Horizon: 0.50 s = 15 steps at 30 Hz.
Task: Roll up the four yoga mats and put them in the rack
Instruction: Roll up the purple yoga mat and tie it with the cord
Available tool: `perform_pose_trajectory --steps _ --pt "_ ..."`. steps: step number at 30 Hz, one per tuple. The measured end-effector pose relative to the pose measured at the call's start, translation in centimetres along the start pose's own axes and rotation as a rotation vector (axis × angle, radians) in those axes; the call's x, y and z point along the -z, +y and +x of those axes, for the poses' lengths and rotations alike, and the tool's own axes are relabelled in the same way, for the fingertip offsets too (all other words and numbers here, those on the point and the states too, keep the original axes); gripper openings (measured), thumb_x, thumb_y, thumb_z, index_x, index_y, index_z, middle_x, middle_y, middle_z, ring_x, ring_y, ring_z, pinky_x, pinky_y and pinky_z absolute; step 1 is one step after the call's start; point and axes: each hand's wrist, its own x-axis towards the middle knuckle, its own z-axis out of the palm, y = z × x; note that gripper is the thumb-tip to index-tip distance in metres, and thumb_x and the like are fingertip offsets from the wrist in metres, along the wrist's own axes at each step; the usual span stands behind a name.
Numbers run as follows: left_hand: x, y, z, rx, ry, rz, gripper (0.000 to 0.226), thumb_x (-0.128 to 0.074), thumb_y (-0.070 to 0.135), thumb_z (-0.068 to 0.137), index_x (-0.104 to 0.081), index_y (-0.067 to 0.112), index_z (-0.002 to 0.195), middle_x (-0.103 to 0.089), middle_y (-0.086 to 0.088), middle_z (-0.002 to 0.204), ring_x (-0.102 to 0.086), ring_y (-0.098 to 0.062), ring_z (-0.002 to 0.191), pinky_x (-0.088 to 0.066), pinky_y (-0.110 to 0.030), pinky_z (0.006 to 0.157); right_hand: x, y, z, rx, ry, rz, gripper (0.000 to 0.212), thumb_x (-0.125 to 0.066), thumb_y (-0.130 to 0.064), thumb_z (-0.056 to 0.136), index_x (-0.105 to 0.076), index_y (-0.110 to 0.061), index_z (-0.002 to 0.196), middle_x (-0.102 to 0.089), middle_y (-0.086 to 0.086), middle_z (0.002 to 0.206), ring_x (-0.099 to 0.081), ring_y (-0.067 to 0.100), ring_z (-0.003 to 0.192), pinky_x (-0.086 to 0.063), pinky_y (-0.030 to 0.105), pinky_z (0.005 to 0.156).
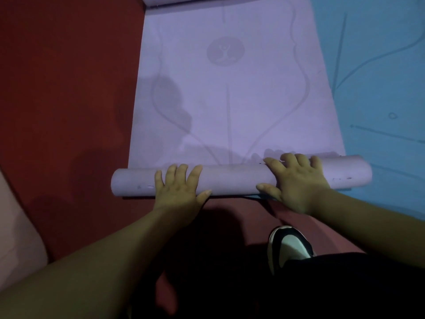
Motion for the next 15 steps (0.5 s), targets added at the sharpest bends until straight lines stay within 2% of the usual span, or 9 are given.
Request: perform_pose_trajectory --steps 3,7,11,15 --pt "0.5 -0.4 0.7 -0.01 -0.027 0.0 0.084 -0.009 0.076 0.083 -0.016 0.037 0.156 -0.024 -0.003 0.161 -0.016 -0.028 0.148 -0.002 -0.059 0.12 -0.8 -0.2 -0.6 0.042 0.078 -0.02 0.081 -0.03 -0.079 0.087 -0.049 -0.027 0.146 -0.056 0.017 0.13 -0.052 0.042 0.115 -0.033 0.065 0.101" --pt "1.4 -0.4 1.3 -0.018 -0.057 -0.012 0.071 -0.028 0.071 0.096 -0.014 0.037 0.157 -0.022 -0.002 0.162 -0.014 -0.027 0.149 -0.001 -0.058 0.121 -0.4 -0.1 -0.2 0.045 0.046 -0.005 0.082 -0.025 -0.08 0.086 -0.049 -0.029 0.145 -0.057 0.012 0.124 -0.053 0.037 0.111 -0.036 0.061 0.1" --pt "1.5 -0.7 1.2 -0.022 -0.03 -0.059 0.076 -0.028 0.073 0.094 -0.01 0.038 0.159 -0.019 -0.001 0.164 -0.011 -0.03 0.151 0.0 -0.059 0.121 1.8 0.8 1.4 0.063 -0.105 -0.024 0.087 -0.009 -0.088 0.08 -0.025 -0.042 0.152 -0.046 0.003 0.139 -0.044 0.031 0.128 -0.032 0.054 0.107" --pt "0.6 -0.9 0.5 -0.047 0.019 -0.035 0.088 -0.015 0.079 0.082 -0.016 0.037 0.159 -0.023 0.0 0.164 -0.014 -0.032 0.15 -0.001 -0.061 0.12 2.3 1.2 2.3 0.092 -0.159 -0.022 0.083 -0.015 -0.087 0.081 -0.019 -0.043 0.152 -0.042 0.002 0.142 -0.041 0.03 0.13 -0.032 0.052 0.107"
